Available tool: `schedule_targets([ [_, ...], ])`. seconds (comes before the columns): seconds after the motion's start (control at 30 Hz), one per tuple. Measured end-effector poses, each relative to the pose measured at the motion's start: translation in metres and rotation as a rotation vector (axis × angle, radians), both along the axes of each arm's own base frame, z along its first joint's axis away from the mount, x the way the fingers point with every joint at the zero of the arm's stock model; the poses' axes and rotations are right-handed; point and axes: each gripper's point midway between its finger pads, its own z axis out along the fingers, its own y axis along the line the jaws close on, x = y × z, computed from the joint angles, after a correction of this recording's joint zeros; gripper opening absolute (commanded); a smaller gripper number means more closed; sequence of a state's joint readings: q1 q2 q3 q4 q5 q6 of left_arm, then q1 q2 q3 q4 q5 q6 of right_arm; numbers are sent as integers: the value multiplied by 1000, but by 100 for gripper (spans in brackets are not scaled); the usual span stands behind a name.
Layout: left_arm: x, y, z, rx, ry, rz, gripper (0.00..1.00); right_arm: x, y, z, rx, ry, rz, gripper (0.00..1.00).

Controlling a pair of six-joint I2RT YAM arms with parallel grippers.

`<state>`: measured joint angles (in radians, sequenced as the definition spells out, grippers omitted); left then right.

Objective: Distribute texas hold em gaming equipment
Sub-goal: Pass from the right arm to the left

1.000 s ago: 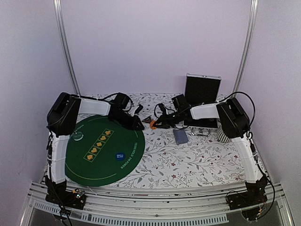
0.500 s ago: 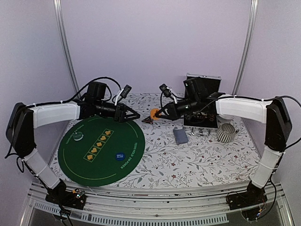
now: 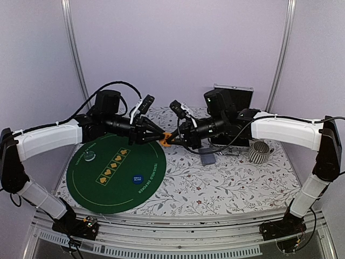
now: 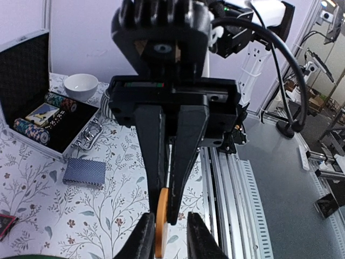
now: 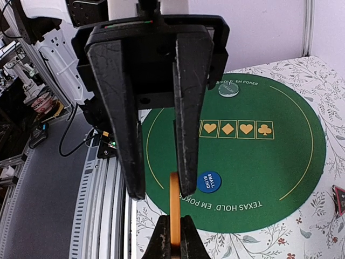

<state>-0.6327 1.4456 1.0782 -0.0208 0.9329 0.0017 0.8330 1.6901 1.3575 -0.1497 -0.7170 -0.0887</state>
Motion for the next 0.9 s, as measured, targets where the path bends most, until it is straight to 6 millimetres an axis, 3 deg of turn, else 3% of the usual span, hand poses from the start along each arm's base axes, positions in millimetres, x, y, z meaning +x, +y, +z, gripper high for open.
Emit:
schedule_targets([
  [0.2, 2, 1, -7, 28, -9, 18, 19, -1, 0, 0, 2, -21, 9, 2],
  [0.33, 2, 1, -14, 49, 7, 19, 0, -2, 0, 3, 6, -29, 12, 2],
  [0.5, 0, -1, -14, 58, -6, 11, 0, -4, -2, 5, 6, -29, 17, 3],
  [0.53, 1, -1, -14, 59, -7, 15, 0, -4, -2, 5, 6, -30, 16, 10],
  [0.57, 2, -1, -14, 60, -7, 21, 0, -4, -2, 4, 5, -30, 14, 23],
  [0.7, 7, 0, -13, 69, 4, 68, 0, 3, -3, 4, 8, -53, -29, 89],
  [0.73, 9, 0, -13, 72, 9, 82, 0, 5, -4, 3, 4, -57, -49, 99],
  [0.9, 38, 16, -17, 90, 82, 222, 0, 23, -16, -3, -26, -73, -185, 99],
])
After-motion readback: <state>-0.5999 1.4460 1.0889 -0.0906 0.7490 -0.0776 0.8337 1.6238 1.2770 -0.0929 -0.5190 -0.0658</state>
